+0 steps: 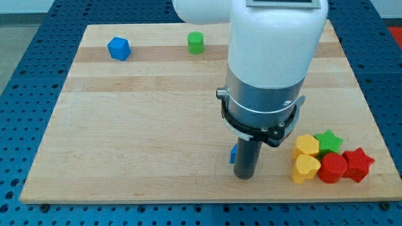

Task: Move the blue triangle to the left of the yellow hexagon

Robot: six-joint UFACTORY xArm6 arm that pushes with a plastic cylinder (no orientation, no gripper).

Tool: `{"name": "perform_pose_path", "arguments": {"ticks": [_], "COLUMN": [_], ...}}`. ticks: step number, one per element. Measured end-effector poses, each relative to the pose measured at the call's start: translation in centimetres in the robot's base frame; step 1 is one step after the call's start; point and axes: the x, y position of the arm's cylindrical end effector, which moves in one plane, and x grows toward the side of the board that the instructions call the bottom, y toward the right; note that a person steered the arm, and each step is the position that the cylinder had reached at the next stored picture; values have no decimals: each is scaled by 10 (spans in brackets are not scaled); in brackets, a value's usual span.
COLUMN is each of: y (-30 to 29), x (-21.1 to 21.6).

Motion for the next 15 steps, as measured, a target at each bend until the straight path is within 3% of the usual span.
{"name": "perform_pose_path", "arguments": {"ticks": [1,2,4,6,10,12,14,15], "y": [-6,-57,-58,-52,33,-15,-28,-27], "x": [0,0,-59,-59,-52,-58,-9,-9]}}
